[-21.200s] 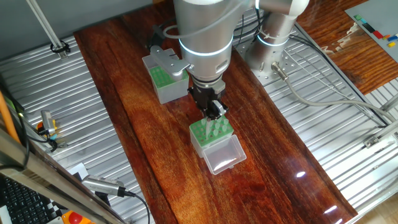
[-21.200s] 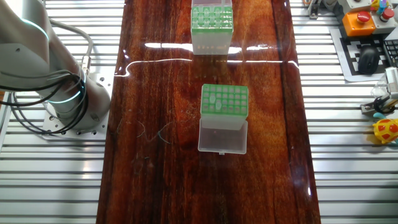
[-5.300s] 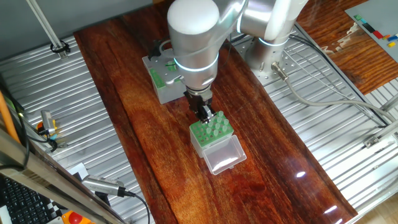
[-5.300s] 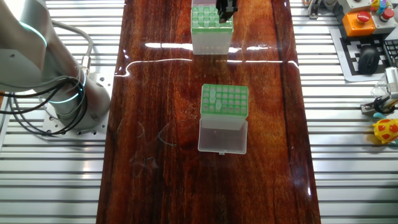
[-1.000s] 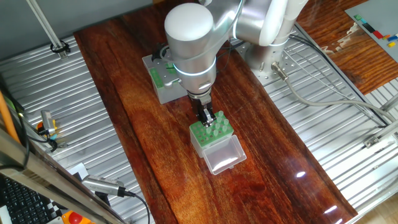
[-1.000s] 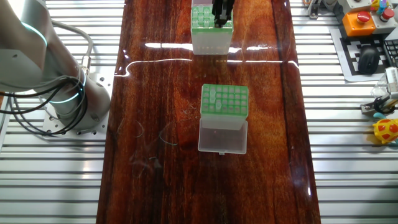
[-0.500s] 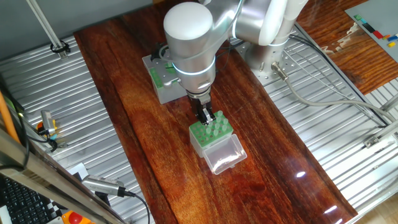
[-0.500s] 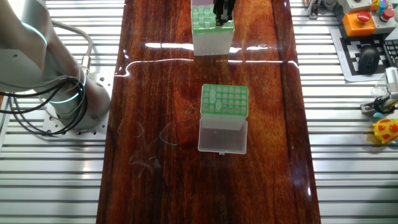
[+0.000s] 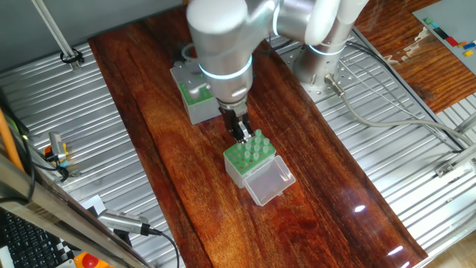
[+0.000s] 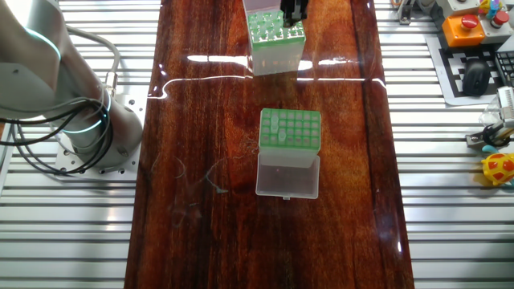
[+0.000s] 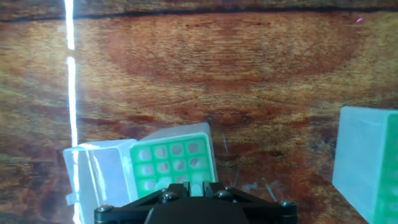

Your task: Transfer all large pipette tips from one holder to another

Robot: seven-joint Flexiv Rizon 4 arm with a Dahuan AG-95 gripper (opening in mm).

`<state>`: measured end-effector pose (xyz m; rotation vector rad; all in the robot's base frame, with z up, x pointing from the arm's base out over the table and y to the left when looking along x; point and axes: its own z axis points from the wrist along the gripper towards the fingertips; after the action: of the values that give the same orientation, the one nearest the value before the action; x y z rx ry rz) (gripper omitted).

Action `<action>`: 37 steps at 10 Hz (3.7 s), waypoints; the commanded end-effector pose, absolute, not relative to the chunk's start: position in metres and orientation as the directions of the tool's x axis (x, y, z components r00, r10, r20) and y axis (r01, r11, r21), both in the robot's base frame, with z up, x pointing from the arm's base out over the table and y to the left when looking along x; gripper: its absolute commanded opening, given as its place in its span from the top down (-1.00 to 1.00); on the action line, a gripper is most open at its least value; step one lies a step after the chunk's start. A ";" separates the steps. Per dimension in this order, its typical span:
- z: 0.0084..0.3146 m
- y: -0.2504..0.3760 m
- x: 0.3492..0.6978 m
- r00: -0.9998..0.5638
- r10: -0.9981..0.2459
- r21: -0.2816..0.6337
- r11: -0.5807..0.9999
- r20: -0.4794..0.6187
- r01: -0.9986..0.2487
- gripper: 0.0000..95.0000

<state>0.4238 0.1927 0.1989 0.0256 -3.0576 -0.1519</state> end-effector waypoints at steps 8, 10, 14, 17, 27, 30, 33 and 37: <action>0.252 0.194 0.411 -0.997 -0.029 0.108 0.994 0.076 -0.021 1.00; 0.258 0.193 0.408 -0.997 -0.035 0.110 0.994 0.073 -0.027 1.00; 0.270 0.194 0.403 -0.997 -0.042 0.110 0.993 0.069 -0.034 1.00; 0.276 0.194 0.399 -0.996 -0.054 0.110 0.993 0.064 -0.047 1.00; 0.291 0.197 0.394 -0.987 -0.157 0.090 0.984 0.040 -0.153 1.00; 0.291 0.197 0.394 -0.982 -0.186 0.084 0.980 0.033 -0.182 1.00; 0.291 0.197 0.394 -0.978 -0.206 0.066 0.977 0.033 -0.204 1.00; 0.292 0.183 0.389 -0.961 -0.275 0.049 0.961 0.035 -0.273 1.00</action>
<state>0.3918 0.1869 0.2913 0.4150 -3.0646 -0.0616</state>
